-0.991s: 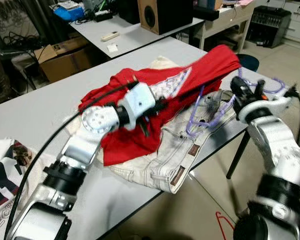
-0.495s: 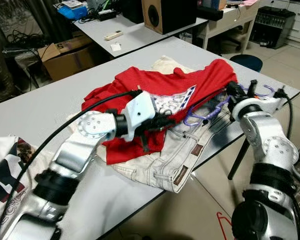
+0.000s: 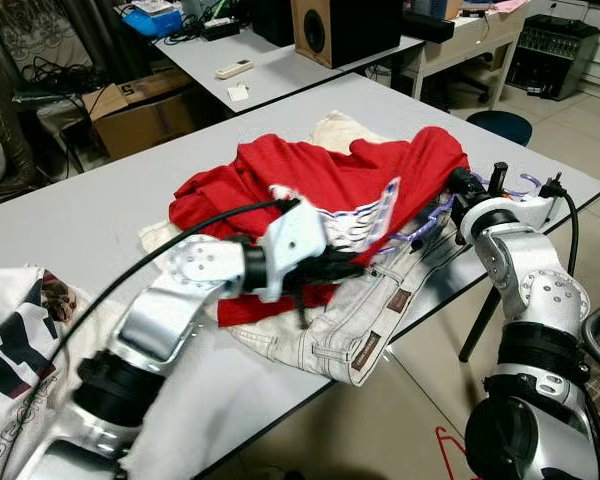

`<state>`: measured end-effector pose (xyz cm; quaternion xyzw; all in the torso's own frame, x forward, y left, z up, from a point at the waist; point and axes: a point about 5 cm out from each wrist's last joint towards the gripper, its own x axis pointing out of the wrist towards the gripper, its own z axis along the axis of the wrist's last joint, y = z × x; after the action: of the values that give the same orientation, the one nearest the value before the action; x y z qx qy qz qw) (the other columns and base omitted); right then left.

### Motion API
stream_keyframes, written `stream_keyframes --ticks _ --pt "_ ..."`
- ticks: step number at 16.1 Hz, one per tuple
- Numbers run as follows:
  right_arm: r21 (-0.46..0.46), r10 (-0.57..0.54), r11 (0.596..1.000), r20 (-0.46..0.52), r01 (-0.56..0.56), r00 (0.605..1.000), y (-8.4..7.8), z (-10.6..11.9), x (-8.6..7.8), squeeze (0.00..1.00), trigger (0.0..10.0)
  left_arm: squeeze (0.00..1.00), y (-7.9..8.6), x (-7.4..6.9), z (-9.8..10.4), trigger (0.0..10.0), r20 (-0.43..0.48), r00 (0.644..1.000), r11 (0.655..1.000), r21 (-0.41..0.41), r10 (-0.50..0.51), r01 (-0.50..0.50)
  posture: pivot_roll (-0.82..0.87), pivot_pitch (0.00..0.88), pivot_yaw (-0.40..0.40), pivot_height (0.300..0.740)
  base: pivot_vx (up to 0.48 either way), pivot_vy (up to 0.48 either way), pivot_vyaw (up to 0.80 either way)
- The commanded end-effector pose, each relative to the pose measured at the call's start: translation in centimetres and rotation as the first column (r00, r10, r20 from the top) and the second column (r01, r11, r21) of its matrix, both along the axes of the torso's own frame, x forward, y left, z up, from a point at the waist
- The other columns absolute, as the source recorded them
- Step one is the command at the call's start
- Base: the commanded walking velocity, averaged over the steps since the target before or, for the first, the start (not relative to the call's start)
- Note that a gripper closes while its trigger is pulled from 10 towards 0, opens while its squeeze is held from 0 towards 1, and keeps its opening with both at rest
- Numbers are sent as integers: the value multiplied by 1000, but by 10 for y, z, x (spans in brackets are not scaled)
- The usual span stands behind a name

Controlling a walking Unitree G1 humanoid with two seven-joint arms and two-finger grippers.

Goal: Hang hanger

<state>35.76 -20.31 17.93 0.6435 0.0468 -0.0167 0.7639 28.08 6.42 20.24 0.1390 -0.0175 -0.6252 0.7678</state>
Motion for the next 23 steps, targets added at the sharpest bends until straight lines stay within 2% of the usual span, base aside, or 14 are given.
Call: stream_keyframes --ticks 1,4,6,7,8,9,11,14,15,16,17,21,22,23 --pt "-15 -13 1000 14 13 1000 0 5 3 0 10000 0 -5 -7 17 0 2 997 995 -66 -73 73 -32 0 112 740 0 0 0" --pt "-5 -17 1000 18 17 1000 0 6 4 0 10000 0 -15 -27 20 0 -85 968 968 -109 -235 225 -31 0 114 740 0 0 0" --pt "-14 3 1000 32 -3 999 3 10 4 0 10000 0 -20 -9 18 588 -51 996 989 -133 -77 70 -32 0 114 740 0 0 0" --pt "-59 54 997 34 -51 998 9 9 1 0 10000 0 -18 17 20 1216 -8 990 981 -136 137 -137 -30 0 111 740 0 0 0" --pt "-107 116 988 28 -112 993 15 7 -6 0 10000 0 -12 38 30 1804 -19 952 930 -209 305 -302 -31 0 109 740 0 0 0" --pt "-112 126 986 22 -122 992 16 5 -8 0 10000 0 -11 42 36 392 -43 946 914 -244 322 -323 -31 0 109 740 0 0 0" --pt "-117 148 982 9 -146 989 16 -1 -18 0 10000 0 -5 51 49 2706 -90 925 867 -325 369 -377 -33 0 113 740 0 0 0" --pt "-103 124 987 21 -122 992 7 0 -27 0 10000 0 3 65 40 4863 -71 875 835 -270 479 -480 -40 0 121 740 0 0 0" --pt "-99 115 989 28 -112 993 4 2 -30 0 10000 0 2 65 38 10000 -100 869 825 -278 484 -492 -40 0 122 740 0 0 0" --pt "-97 115 989 28 -112 993 3 2 -30 0 10000 0 2 67 37 10000 -126 860 814 -279 495 -509 -39 0 122 740 0 0 0" --pt "-98 119 988 26 -116 993 4 2 -30 0 10000 1000 1 68 34 10000 -137 860 817 -268 492 -510 -38 0 120 740 0 0 0" --pt "-109 135 985 15 -133 991 10 2 -28 0 10000 969 4 67 12 10000 -70 877 877 -50 475 -479 -27 0 112 740 0 0 0" --pt "-134 132 983 10 -129 991 7 3 -28 0 10000 0 16 71 8 10000 -69 864 866 4 499 -500 -27 0 112 740 0 0 0" --pt "-172 130 977 5 -127 991 4 4 -27 0 10000 0 28 73 12 10000 -100 859 863 -1 502 -505 -27 0 111 740 0 0 0"
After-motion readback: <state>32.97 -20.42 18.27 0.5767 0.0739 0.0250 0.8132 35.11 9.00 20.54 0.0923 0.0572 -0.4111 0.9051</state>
